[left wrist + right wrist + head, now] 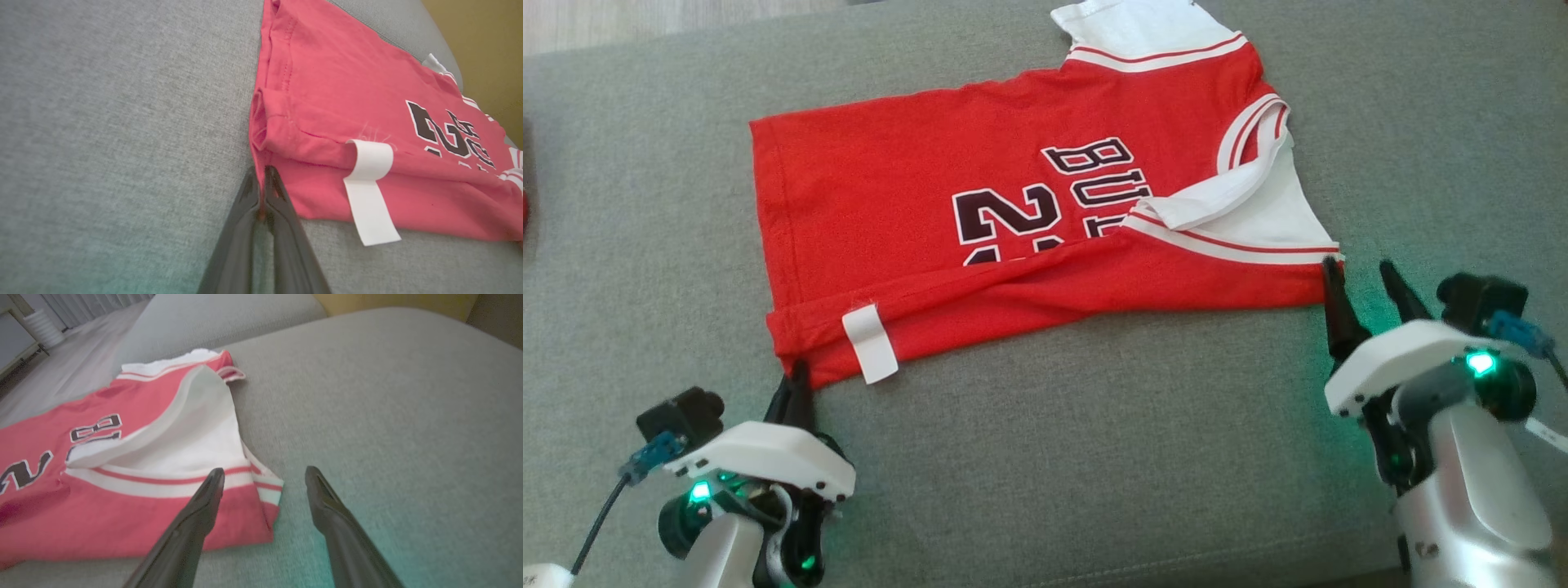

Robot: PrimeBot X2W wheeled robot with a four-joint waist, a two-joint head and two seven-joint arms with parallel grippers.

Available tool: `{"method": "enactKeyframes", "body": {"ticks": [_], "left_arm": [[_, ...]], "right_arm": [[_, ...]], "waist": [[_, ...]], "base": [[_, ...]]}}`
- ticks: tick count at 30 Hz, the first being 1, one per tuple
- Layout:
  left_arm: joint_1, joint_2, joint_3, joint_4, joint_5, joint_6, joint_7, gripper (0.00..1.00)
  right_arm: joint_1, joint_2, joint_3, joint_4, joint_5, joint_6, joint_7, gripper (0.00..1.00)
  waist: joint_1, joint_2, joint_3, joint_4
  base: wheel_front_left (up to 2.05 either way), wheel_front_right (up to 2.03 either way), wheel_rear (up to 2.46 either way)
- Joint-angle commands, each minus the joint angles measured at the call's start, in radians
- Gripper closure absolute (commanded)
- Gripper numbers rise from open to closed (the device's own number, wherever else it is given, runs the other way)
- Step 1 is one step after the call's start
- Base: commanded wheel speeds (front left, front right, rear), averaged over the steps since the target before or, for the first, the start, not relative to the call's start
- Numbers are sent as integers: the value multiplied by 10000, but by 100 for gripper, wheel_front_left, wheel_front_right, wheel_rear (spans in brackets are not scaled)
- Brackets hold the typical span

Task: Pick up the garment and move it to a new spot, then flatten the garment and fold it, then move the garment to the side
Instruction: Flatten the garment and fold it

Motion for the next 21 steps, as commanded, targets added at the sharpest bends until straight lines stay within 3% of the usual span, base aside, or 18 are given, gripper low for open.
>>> {"method": "enactKeyframes", "body": {"ticks": [1, 8, 10, 11, 12, 21], "left_arm": [[-204, 106, 177, -148, -49, 19, 41, 100], [-307, 148, 255, -533, 65, 2, -400, 100], [-341, 157, 254, -625, 73, -28, -461, 100], [-356, 158, 250, -668, 71, -40, -474, 100], [-371, 158, 246, -712, 65, -52, -485, 100], [-646, 303, 221, -1064, 123, -86, -451, 100]], "right_arm": [[116, 7, 112, -362, -65, 37, 309, 0], [83, 7, 176, -48, 596, 37, 770, 0], [-14, 7, 277, 108, 905, 37, 864, 57], [-66, 7, 308, 185, 1019, 37, 912, 82], [-124, 7, 338, 250, 1114, 37, 960, 100], [-762, 7, 257, 130, 1536, 37, 949, 100]], "waist": [[0, 0, 10, 40], [0, 0, 56, 212], [0, 0, 53, 257], [0, 0, 45, 277], [0, 0, 33, 296], [0, 0, -106, 377]], "base": [[0, 0, 0], [0, 0, 0], [0, 0, 0], [0, 0, 0], [0, 0, 0], [0, 0, 0]]}}
